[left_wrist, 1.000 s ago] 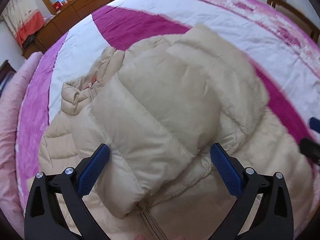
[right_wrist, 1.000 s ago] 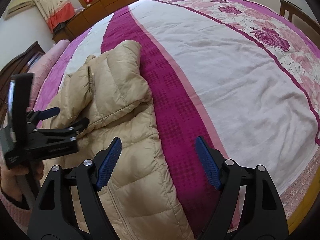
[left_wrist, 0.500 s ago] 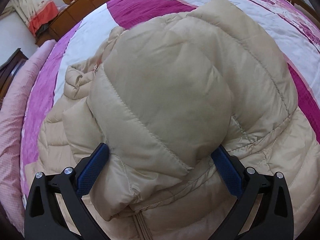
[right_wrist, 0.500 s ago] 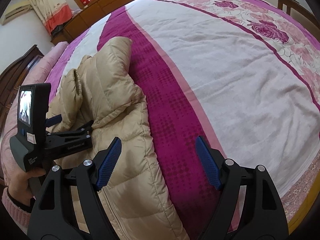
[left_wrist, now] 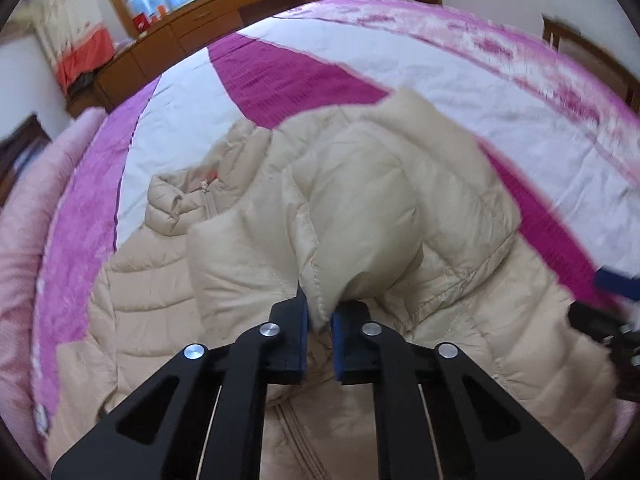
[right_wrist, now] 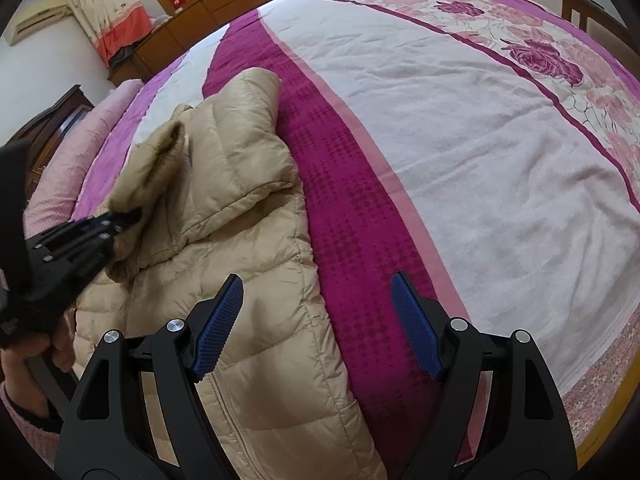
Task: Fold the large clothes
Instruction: 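Grasp the other jacket sleeve with the left tool and lift it, then fold the held sleeve across the jacket front and open the left tool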
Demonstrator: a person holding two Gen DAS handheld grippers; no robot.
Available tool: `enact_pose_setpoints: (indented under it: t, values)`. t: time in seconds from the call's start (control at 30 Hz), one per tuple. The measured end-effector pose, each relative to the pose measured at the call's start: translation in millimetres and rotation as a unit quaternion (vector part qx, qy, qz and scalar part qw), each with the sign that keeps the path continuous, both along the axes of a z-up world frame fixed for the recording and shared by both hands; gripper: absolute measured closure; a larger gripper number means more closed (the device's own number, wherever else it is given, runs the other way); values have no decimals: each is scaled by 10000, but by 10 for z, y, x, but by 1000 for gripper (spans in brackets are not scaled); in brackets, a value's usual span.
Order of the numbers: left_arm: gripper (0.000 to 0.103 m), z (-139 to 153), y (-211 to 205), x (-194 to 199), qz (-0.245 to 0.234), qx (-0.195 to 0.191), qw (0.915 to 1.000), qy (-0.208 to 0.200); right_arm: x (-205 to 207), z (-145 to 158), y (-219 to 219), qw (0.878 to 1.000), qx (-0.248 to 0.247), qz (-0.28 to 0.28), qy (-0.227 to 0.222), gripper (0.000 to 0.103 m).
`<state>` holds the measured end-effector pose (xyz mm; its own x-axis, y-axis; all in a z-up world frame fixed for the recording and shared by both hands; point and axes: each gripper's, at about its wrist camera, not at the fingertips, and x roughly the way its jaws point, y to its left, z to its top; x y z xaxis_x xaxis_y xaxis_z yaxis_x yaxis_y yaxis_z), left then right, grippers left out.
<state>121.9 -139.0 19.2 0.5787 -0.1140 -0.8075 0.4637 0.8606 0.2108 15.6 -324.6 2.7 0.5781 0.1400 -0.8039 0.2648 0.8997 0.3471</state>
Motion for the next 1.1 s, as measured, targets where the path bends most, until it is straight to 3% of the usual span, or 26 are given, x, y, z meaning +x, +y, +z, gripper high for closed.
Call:
enact_pose_setpoints:
  t: [0.23, 0.4, 0.6, 0.83, 0.9, 0.93, 0.97, 1.03, 1.1]
  values:
    - [94, 403, 504, 25, 538, -589, 9962, -361, 26, 69, 101, 9999, -39, 124, -66, 27]
    - [94, 494, 951, 64, 1055, -950, 9892, -370, 94, 108, 212, 9995, -93, 291, -102, 27]
    - [94, 263, 1482, 109, 1660, -1282, 9777, -57, 171, 110, 408, 9985, -172, 515, -93, 27]
    - [92, -22, 1798, 132, 1931, -1429, 9703, 269, 239, 52, 557, 9975, -255, 656, 4, 27]
    - [88, -62, 1879, 134, 2005, -1493, 9677, 338, 263, 39, 573, 9972, -279, 699, 26, 27]
    - [78, -64, 1920, 124, 2069, -1511, 9661, 318, 279, 36, 582, 9970, -301, 715, 39, 27]
    - [59, -57, 1952, 113, 2110, -1491, 9657, 274, 296, 37, 584, 9968, -324, 729, 47, 27]
    - [36, -24, 1999, 68, 2207, -1391, 9653, 86, 335, 46, 586, 9964, -367, 760, 47, 27]
    - [35, 0, 2040, 19, 2197, -1268, 9673, -52, 372, 50, 576, 9961, -408, 787, 18, 27]
